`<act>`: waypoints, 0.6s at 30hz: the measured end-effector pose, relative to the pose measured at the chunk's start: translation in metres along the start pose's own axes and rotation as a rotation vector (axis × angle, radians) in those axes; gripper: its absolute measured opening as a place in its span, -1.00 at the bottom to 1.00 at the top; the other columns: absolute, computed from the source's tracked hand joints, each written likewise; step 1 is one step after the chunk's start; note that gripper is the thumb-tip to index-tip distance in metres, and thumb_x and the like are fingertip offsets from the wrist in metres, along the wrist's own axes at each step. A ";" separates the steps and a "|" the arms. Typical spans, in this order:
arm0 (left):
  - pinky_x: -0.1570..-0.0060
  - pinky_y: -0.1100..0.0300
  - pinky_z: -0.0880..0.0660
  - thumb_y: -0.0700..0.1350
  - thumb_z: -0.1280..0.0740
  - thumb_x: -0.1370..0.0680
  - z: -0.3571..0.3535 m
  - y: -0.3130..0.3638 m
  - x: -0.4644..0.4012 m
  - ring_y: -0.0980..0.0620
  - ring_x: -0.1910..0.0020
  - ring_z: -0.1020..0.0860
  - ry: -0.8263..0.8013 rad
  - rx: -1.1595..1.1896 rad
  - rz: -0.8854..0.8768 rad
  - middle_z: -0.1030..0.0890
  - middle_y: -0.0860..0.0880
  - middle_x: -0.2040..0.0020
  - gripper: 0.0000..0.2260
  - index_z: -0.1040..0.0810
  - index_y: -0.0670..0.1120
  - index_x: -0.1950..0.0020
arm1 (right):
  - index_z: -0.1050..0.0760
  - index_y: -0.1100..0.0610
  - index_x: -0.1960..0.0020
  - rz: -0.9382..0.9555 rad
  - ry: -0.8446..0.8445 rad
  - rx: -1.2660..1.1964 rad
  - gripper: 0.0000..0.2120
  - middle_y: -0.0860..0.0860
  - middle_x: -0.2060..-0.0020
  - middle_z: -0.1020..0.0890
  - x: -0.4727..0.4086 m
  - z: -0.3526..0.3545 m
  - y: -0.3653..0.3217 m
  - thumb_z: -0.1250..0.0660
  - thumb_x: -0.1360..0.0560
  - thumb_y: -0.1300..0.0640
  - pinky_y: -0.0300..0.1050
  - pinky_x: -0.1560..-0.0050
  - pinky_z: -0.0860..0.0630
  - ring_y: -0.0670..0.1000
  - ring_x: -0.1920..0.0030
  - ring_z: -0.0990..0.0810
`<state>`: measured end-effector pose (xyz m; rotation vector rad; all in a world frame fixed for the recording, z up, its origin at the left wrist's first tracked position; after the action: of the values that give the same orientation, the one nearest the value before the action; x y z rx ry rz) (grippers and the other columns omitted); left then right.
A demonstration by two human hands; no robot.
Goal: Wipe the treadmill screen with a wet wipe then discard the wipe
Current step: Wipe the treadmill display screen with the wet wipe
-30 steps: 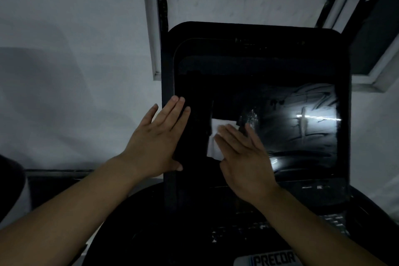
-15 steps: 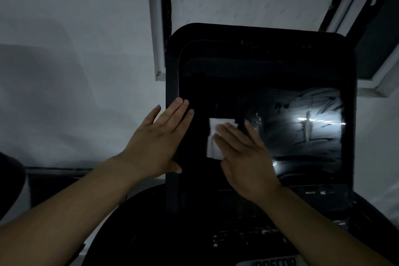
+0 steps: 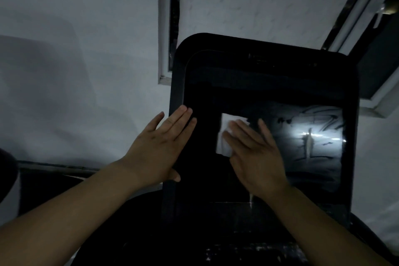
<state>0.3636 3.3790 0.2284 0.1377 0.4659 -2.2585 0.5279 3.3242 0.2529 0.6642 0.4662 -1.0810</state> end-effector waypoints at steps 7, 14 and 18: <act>-0.57 -0.22 -0.05 0.41 -0.54 -0.16 0.004 -0.001 0.000 -0.13 -0.65 0.17 0.035 0.016 -0.001 0.11 -0.21 -0.67 0.33 0.05 -0.18 -0.66 | -0.57 0.18 -0.36 -0.003 -0.004 -0.061 -0.54 0.09 -0.43 -0.54 -0.029 -0.008 -0.034 -0.21 -0.51 0.10 0.32 -0.53 -0.23 0.11 -0.52 -0.40; -0.59 -0.18 0.14 0.43 -0.45 -0.31 0.001 0.000 0.000 -0.08 -0.60 0.39 0.009 0.021 -0.005 0.32 -0.16 -0.64 0.27 0.27 -0.14 -0.64 | -0.59 0.14 -0.34 0.012 -0.025 0.032 -0.56 0.06 -0.42 -0.55 -0.022 -0.002 0.002 -0.22 -0.51 0.10 0.34 -0.54 -0.18 0.07 -0.50 -0.44; -0.58 -0.18 0.18 0.41 -0.42 -0.36 -0.001 0.000 0.000 -0.07 -0.57 0.46 -0.012 0.022 0.006 0.41 -0.14 -0.61 0.25 0.37 -0.13 -0.62 | -0.60 0.17 -0.33 -0.038 0.010 0.035 -0.57 0.11 -0.40 -0.56 -0.017 0.004 0.024 -0.15 -0.57 0.09 0.34 -0.56 -0.15 0.11 -0.48 -0.46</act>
<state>0.3639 3.3790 0.2278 0.1364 0.4339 -2.2574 0.5435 3.3398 0.2732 0.6942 0.4709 -1.1244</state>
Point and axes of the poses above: each hand's wrist, its own x-axis away from the middle knuckle, its own z-axis out of the back of the hand, y = z × x, the point moved 10 cm from there along -x, towards the middle knuckle
